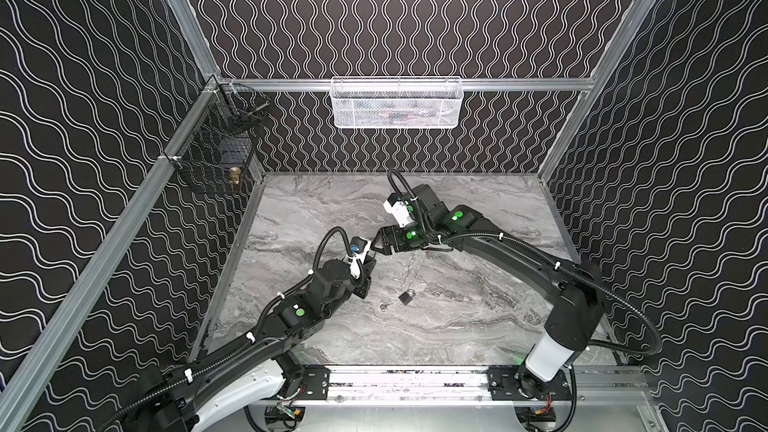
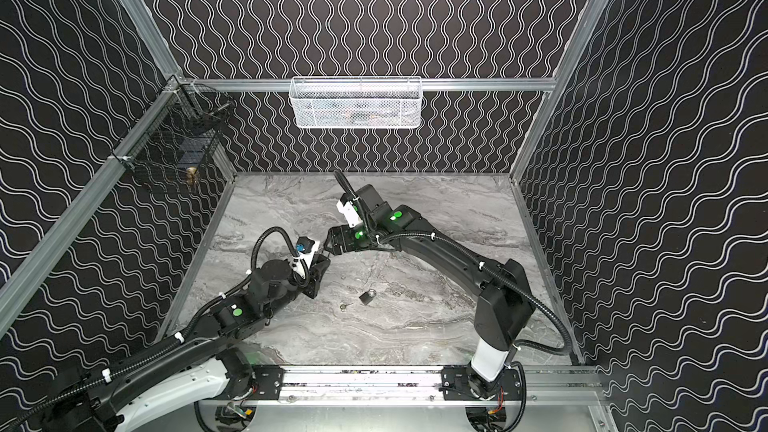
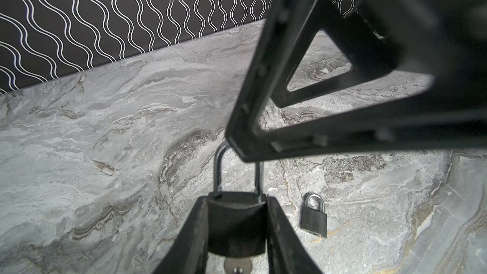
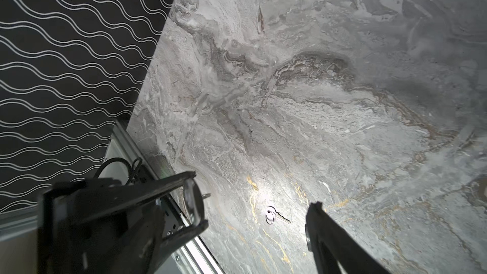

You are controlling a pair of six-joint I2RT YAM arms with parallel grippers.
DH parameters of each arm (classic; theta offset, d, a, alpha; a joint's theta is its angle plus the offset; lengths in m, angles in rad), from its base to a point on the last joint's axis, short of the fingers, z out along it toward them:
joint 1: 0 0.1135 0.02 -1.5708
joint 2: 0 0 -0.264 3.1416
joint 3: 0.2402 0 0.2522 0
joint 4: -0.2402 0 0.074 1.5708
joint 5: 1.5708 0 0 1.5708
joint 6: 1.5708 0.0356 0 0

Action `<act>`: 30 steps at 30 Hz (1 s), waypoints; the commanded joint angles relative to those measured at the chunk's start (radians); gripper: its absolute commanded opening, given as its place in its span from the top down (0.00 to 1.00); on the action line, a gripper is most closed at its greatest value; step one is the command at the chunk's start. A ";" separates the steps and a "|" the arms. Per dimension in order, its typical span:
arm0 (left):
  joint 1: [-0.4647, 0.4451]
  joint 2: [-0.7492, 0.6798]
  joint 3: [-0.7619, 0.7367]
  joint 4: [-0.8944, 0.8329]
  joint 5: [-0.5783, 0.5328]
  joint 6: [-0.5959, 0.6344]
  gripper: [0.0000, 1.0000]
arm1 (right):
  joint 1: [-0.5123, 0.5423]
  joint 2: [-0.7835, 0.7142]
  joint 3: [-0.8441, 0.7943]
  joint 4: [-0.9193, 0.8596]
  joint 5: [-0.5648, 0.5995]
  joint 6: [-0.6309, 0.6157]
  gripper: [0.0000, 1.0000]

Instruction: Unlock with the key

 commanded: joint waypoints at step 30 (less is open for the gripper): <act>0.000 0.001 -0.004 0.058 -0.039 0.036 1.00 | -0.009 0.139 0.187 -0.211 0.117 -0.097 0.10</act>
